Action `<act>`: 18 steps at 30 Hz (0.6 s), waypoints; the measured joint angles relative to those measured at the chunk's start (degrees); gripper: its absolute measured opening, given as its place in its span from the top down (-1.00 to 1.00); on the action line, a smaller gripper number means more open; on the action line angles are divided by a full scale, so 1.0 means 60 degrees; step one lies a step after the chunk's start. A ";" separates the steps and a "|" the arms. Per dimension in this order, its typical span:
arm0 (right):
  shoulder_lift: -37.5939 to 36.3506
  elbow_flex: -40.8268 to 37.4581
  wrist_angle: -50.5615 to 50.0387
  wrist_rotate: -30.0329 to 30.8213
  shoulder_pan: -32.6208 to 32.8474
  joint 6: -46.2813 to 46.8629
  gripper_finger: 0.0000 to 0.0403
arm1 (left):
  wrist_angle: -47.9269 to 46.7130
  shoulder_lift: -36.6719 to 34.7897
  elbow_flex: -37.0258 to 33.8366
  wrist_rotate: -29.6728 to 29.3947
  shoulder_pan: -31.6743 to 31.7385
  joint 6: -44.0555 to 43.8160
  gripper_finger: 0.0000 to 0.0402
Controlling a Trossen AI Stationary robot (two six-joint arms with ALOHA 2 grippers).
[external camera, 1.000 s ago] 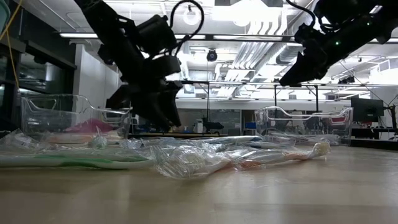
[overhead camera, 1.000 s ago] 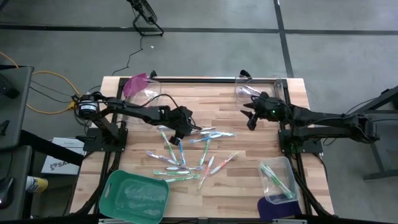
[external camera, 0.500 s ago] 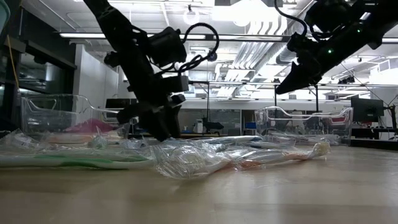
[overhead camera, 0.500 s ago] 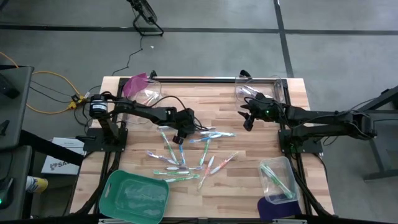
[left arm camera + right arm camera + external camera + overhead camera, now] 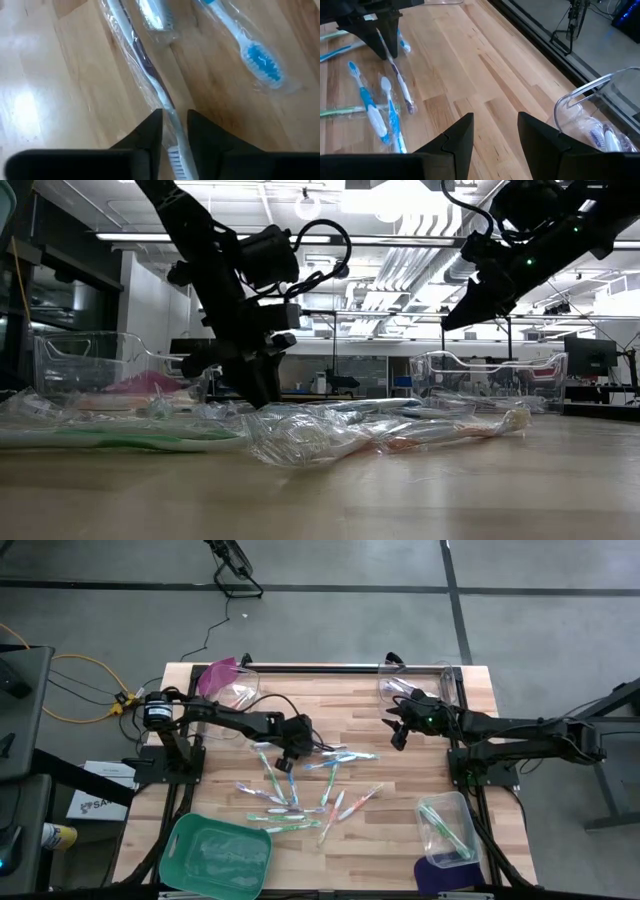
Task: Pick & Place Toothbrushes
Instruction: Put the purple toothbrush into the right transparent bin
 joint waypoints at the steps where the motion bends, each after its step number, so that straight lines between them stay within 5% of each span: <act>1: 0.0000 0.0000 -0.0004 0.0003 0.0000 0.0000 0.27 | -0.0002 0.0000 0.0000 -0.0042 0.0000 0.0165 0.65; 7: 0.0000 0.0000 0.0004 -0.0045 0.0000 0.0004 0.27 | 0.0009 0.0000 0.0000 -0.0641 0.0000 0.0893 0.94; 18: 0.0000 0.0000 0.0557 -0.0998 0.0001 0.0015 0.27 | -0.0049 -0.0008 0.0430 -0.2431 0.0000 0.0903 0.97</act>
